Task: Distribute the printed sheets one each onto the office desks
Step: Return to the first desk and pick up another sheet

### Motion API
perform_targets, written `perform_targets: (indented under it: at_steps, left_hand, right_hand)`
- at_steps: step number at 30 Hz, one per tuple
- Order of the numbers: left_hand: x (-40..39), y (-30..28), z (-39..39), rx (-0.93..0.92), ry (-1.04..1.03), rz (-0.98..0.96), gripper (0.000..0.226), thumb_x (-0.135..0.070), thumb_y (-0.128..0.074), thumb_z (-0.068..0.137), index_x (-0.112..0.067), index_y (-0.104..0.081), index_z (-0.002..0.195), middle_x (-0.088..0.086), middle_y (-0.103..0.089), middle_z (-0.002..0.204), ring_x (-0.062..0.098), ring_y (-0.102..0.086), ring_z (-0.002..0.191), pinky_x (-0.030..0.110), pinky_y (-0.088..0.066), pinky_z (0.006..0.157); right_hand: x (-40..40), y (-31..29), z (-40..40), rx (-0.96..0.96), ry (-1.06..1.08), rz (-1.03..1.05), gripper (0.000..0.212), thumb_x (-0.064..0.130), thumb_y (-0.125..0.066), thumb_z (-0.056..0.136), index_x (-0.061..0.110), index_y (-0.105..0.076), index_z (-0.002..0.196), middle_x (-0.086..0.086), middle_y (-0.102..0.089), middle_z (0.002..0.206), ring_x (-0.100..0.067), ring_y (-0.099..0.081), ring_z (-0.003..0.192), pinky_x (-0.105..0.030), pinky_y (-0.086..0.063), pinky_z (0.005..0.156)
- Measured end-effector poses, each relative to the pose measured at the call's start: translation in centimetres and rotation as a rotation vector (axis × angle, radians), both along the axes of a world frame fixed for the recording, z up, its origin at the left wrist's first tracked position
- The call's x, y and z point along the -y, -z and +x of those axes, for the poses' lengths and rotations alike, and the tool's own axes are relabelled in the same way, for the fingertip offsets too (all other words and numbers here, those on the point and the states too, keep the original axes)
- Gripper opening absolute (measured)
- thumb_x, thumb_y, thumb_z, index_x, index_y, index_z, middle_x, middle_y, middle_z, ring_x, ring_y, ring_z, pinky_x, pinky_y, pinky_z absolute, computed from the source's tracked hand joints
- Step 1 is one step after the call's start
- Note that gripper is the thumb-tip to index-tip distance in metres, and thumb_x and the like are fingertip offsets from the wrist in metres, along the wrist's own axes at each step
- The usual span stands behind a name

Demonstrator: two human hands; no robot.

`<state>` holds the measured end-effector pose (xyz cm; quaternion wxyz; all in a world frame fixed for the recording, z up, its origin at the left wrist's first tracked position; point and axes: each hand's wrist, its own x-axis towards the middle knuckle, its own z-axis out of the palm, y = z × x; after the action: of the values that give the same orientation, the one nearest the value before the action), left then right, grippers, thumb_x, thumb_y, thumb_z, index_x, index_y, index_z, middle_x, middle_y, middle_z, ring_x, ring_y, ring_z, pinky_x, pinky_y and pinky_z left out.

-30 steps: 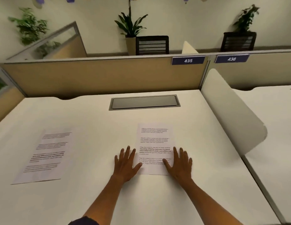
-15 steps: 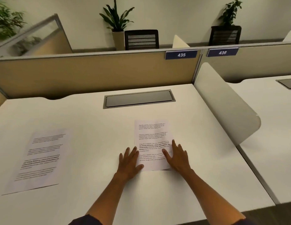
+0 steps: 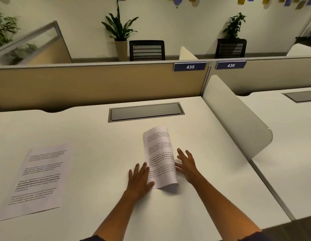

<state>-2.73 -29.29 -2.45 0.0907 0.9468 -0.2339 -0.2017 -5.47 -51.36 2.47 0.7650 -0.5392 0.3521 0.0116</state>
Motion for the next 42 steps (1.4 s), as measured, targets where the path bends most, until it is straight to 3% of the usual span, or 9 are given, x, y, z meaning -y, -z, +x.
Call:
perform_targets:
  at_steps: [3,8,13,17,19,23,30,36,42]
  left_hand:
    - [-0.2,0.0,0.3,-0.005,0.015,-0.003,0.072,-0.051,-0.039,0.096,-0.019,-0.010,0.154,-0.002,0.007,0.165,0.027,0.010,0.152,0.054,0.001,0.121]
    - [-0.6,0.1,0.7,-0.014,0.043,-0.011,0.074,-0.052,-0.039,0.095,-0.019,-0.010,0.155,-0.002,0.007,0.165,0.027,0.011,0.152,0.054,0.002,0.121]
    - [-1.0,0.0,1.2,-0.022,0.074,-0.014,0.075,-0.054,-0.039,0.094,-0.021,-0.009,0.155,-0.003,0.006,0.165,0.026,0.009,0.152,0.055,0.001,0.121]
    - [-1.2,-0.1,1.5,-0.017,0.100,0.002,0.075,-0.054,-0.039,0.094,-0.020,-0.010,0.155,-0.003,0.005,0.165,0.027,0.007,0.152,0.055,-0.002,0.121]
    - [-1.3,-0.2,1.6,-0.027,0.107,-0.004,0.075,-0.054,-0.040,0.094,-0.020,-0.010,0.155,-0.003,0.006,0.165,0.026,0.008,0.152,0.055,-0.002,0.121]
    - [-1.6,-0.1,1.9,-0.040,0.115,-0.030,0.074,-0.053,-0.040,0.095,-0.020,-0.011,0.155,-0.003,0.005,0.165,0.025,0.008,0.152,0.054,0.000,0.121]
    - [-1.7,-0.5,2.7,-0.105,-0.054,-0.411,0.069,-0.042,-0.050,0.097,-0.015,-0.020,0.153,0.001,-0.018,0.163,0.019,-0.010,0.152,0.035,-0.013,0.123]
    - [-0.2,-1.7,3.1,-0.217,-0.255,-0.651,0.065,-0.031,-0.062,0.093,-0.010,-0.035,0.148,0.009,-0.042,0.152,0.025,-0.040,0.141,0.036,-0.032,0.116]
    - [4.5,-3.0,1.6,-0.367,-0.419,-0.816,0.062,-0.024,-0.071,0.087,-0.007,-0.047,0.141,0.016,-0.060,0.134,0.028,-0.060,0.120,0.032,-0.044,0.103]
  right_hand:
    - [0.5,-0.2,-0.2,-0.081,0.021,0.036,0.080,0.044,-0.067,0.086,0.021,-0.025,0.149,-0.017,-0.047,0.141,-0.029,-0.061,0.096,-0.036,-0.050,0.073]
    - [0.2,0.1,-0.2,-0.186,-0.058,0.081,0.064,0.057,-0.058,0.086,0.011,-0.049,0.129,-0.010,-0.066,0.093,-0.016,-0.042,0.062,-0.027,-0.032,0.056]
    - [-1.0,0.4,-0.3,-0.122,-0.141,0.192,0.068,0.067,-0.055,0.083,0.013,-0.053,0.125,-0.012,-0.065,0.119,-0.026,-0.064,0.101,-0.037,-0.051,0.081]
    - [-2.1,-0.4,0.0,-0.068,-0.092,0.255,0.061,0.055,-0.064,0.083,0.014,-0.052,0.126,-0.012,-0.058,0.122,-0.036,-0.065,0.105,-0.045,-0.055,0.083]
    - [-2.4,-0.5,0.2,-0.042,-0.001,0.183,0.064,0.036,-0.075,0.081,0.010,-0.047,0.132,-0.013,-0.059,0.120,-0.034,-0.065,0.097,-0.041,-0.056,0.074]
    - [-2.2,0.1,-0.1,-0.132,0.142,-0.089,0.077,0.009,-0.082,0.074,0.010,-0.042,0.140,-0.018,-0.056,0.131,-0.033,-0.059,0.112,-0.045,-0.050,0.096]
    - [-1.7,0.4,-3.4,-0.256,0.171,-0.497,0.026,0.008,-0.078,0.075,0.002,-0.069,0.099,-0.017,-0.071,0.110,-0.033,-0.068,0.094,-0.038,-0.054,0.088]
    - [-1.6,0.3,-5.9,-0.249,0.233,-0.647,0.029,0.015,-0.071,0.084,0.006,-0.067,0.111,-0.013,-0.067,0.119,-0.031,-0.064,0.103,-0.028,-0.045,0.084]
    - [1.5,0.0,-9.7,-0.169,0.328,-0.515,0.026,0.021,-0.074,0.082,0.011,-0.069,0.105,-0.009,-0.071,0.110,-0.031,-0.068,0.097,-0.045,-0.055,0.090]
